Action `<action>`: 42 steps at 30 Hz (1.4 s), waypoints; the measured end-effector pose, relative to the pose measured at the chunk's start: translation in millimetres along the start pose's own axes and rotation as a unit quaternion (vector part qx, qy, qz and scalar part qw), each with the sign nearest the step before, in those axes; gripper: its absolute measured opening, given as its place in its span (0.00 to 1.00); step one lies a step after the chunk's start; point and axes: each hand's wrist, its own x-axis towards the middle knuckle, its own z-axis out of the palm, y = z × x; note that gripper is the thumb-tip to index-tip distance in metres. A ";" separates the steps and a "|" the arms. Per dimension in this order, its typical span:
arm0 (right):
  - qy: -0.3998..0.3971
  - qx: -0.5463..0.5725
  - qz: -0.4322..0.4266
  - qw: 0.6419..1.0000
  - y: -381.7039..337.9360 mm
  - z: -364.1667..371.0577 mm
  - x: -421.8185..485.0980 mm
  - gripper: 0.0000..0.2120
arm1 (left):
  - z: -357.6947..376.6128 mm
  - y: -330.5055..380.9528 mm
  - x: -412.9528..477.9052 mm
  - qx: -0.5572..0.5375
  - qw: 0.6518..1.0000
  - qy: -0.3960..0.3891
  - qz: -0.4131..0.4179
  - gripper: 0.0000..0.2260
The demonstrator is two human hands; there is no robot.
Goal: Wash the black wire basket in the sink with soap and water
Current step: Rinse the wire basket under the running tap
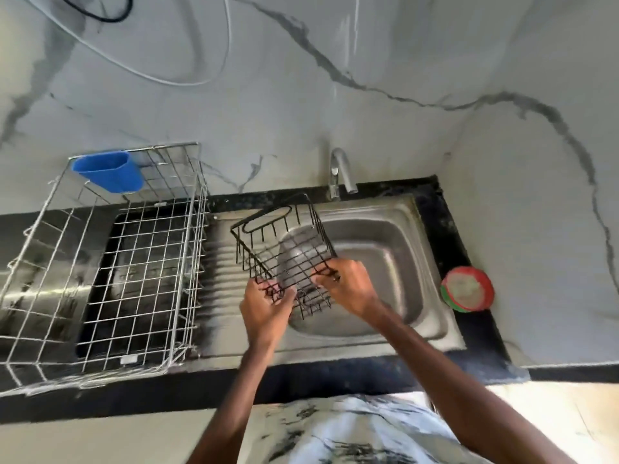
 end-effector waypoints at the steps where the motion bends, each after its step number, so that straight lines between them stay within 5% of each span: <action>1: -0.003 0.000 0.004 1.000 1.8 -3.2 2.8 0.05 | 3.9 0.4 -0.1 -0.005 1.000 0.000 -0.013 0.34; 8: -0.034 0.008 0.039 0.999 15.5 -12.7 9.9 0.06 | 22.9 -17.0 5.5 -0.061 0.992 -0.052 -0.093 0.36; 12: -0.026 0.008 0.066 0.997 14.4 -12.1 21.6 0.06 | 23.8 -31.7 16.5 -0.229 0.944 -0.145 -0.190 0.24; 16: -0.037 0.025 0.132 0.990 14.7 -6.1 31.1 0.09 | 20.4 -47.7 40.8 -0.255 0.922 -0.181 -0.228 0.14; 18: -0.019 0.040 0.162 0.986 18.3 -6.3 33.0 0.08 | 20.4 -54.5 54.8 -0.168 0.960 -0.150 -0.169 0.13; 20: 0.011 0.051 0.186 0.981 24.8 -9.2 31.6 0.06 | 22.5 -50.3 72.3 -0.010 0.995 -0.102 -0.022 0.13; 23: 0.060 0.073 0.214 0.972 35.9 -13.2 30.1 0.12 | 35.7 -21.8 109.9 0.111 0.976 -0.084 0.168 0.13; 29: 0.106 0.101 0.268 0.952 50.8 -22.1 40.9 0.09 | 107.0 56.1 211.8 0.277 0.841 -0.152 0.439 0.30; 33: 0.112 0.096 0.278 0.949 63.9 -23.9 44.7 0.13 | 165.1 86.5 262.3 0.407 0.682 -0.166 0.585 0.27; 36: 0.125 0.095 0.287 0.945 73.8 -24.3 44.7 0.17 | 190.6 92.9 274.2 0.532 0.561 -0.183 0.607 0.27; 42: 0.138 0.131 0.302 0.934 90.0 -24.9 48.8 0.15 | 212.8 70.3 285.7 0.618 0.537 -0.203 0.536 0.25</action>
